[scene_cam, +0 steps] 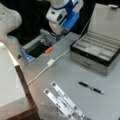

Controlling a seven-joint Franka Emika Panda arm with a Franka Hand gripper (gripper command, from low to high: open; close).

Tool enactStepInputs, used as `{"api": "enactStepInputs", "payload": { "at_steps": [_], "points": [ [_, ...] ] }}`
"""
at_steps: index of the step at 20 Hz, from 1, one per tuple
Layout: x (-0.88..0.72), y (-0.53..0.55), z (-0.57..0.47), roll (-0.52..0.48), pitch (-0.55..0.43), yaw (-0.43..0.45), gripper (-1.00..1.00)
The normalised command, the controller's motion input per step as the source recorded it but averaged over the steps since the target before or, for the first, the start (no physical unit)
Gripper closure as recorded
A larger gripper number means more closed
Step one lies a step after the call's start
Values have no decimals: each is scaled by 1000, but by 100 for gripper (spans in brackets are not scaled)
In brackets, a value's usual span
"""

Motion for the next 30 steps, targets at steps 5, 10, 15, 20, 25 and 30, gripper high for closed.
{"api": "enactStepInputs", "payload": {
  "at_steps": [5,10,15,20,25,30],
  "points": [
    [-483,-168,-216,-433,-102,-21,-100],
    [-458,-110,-155,-365,-145,-16,-100],
    [-435,-135,-111,-267,-96,-15,-100],
    [-415,-181,-82,-198,-53,-3,-100],
    [-254,-151,-43,-166,-22,51,100],
    [-55,-123,-58,-162,-16,87,100]
  ]
}}
